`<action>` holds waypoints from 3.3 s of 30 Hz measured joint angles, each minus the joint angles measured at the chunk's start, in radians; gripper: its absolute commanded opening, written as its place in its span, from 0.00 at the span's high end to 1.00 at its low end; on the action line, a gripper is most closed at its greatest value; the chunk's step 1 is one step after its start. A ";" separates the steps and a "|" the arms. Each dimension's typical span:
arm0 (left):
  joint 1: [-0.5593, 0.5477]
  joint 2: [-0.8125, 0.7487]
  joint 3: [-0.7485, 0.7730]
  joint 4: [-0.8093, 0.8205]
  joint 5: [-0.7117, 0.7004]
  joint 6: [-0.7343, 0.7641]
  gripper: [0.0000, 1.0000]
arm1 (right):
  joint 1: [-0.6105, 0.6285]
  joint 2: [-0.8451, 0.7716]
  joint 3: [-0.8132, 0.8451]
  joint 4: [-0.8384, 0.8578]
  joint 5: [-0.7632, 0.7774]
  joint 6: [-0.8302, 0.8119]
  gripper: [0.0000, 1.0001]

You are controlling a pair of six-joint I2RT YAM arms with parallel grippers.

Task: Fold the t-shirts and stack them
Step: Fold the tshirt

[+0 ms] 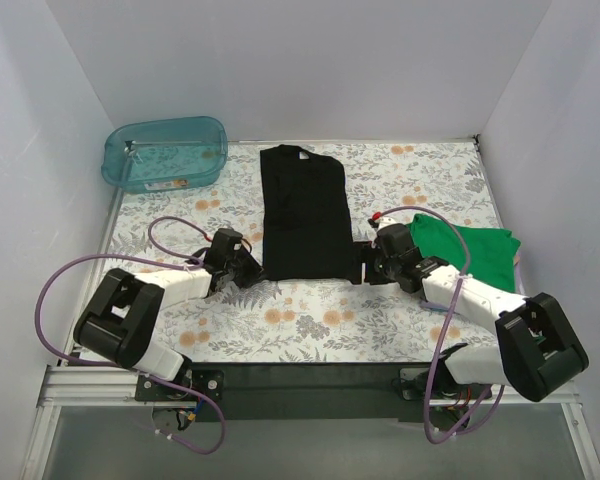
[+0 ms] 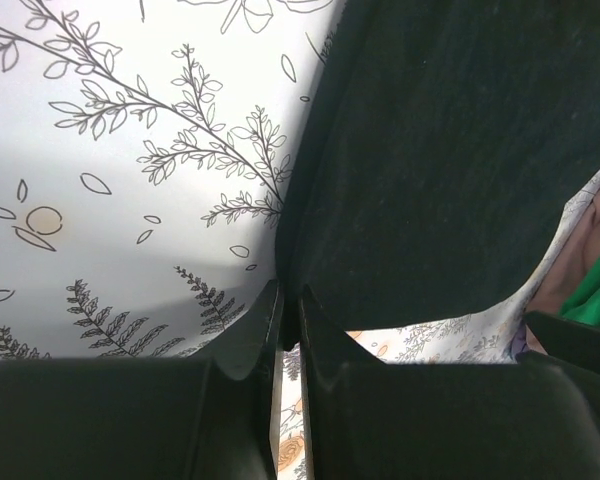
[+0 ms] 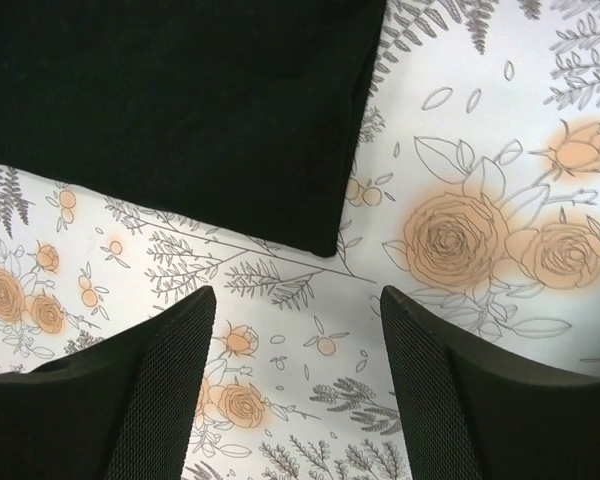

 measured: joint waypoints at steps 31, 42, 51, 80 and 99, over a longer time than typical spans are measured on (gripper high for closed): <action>-0.187 -0.937 -0.452 -0.435 0.047 -0.166 1.00 | 0.439 -0.566 -0.529 0.097 -0.192 0.387 0.99; -0.220 -1.016 -0.424 -0.623 0.087 -0.211 1.00 | 0.510 -0.636 -0.513 -0.055 -0.162 0.488 0.99; -0.221 -0.924 -0.196 -0.602 0.031 -0.134 1.00 | 0.515 -0.560 -0.238 -0.273 0.033 0.386 0.99; -0.122 -0.099 0.526 -0.285 -0.368 0.119 1.00 | -0.054 -0.120 0.382 -0.205 0.231 -0.112 0.99; 0.062 0.590 0.969 -0.215 -0.260 0.223 0.39 | -0.293 0.624 0.802 -0.092 -0.147 -0.183 0.60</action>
